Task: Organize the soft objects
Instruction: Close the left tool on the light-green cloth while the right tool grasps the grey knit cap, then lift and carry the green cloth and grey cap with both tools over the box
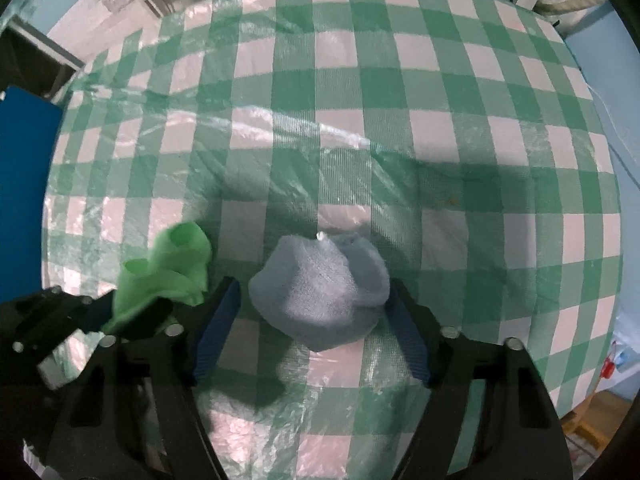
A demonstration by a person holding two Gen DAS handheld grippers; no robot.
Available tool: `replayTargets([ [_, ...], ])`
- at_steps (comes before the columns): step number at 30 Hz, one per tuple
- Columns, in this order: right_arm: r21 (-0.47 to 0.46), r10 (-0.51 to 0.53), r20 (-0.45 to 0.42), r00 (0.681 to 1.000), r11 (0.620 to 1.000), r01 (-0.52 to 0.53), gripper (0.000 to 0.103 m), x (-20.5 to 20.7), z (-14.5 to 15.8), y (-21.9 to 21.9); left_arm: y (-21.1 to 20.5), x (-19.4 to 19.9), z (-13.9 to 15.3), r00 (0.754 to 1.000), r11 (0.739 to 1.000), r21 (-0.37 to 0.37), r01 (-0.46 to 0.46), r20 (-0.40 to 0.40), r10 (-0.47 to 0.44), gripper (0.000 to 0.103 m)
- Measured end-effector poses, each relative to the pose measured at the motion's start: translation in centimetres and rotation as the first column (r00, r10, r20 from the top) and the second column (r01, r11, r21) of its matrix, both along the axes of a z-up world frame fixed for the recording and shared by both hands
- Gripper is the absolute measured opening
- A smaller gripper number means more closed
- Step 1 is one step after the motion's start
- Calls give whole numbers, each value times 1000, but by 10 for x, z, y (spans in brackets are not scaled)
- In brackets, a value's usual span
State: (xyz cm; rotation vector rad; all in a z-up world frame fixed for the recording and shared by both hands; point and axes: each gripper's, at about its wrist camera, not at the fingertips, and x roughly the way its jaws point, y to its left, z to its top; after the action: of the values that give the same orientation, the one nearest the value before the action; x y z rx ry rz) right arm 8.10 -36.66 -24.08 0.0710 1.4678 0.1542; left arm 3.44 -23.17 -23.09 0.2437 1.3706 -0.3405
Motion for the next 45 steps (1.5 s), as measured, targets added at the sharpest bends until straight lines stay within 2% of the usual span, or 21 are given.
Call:
replayTargets([
  [3,-10,8,11,1000,1000,-8,59,-1,-1,4,6,2,5,1000,1000,1,-9,9,9,14],
  [7,4,2,20,1000,1000,-2,39,0,4,3,11,4,16,999,1000,6,-14,41,14,14],
  [10,11,6,37,999,1000,-7,34,-1,12,6,16,3,25,998,1000,14,-18,66,17,14],
  [19,-8,46,142,989,999,-45,33,-17,57,11,37,1,55,987,998,14,-61,147,58,14],
  [20,-38,49,151,987,998,-43,33,-19,64,13,40,0,58,986,998,14,-65,158,62,14],
  [29,-15,91,233,968,996,-90,33,-29,107,23,64,2,91,971,994,-9,-113,213,112,14],
  [37,-3,122,291,949,992,-127,33,-24,129,43,83,-9,118,952,991,-12,-135,277,133,14],
  [45,0,158,329,931,986,-168,33,-28,151,63,105,-17,133,942,986,-31,-163,293,164,14],
])
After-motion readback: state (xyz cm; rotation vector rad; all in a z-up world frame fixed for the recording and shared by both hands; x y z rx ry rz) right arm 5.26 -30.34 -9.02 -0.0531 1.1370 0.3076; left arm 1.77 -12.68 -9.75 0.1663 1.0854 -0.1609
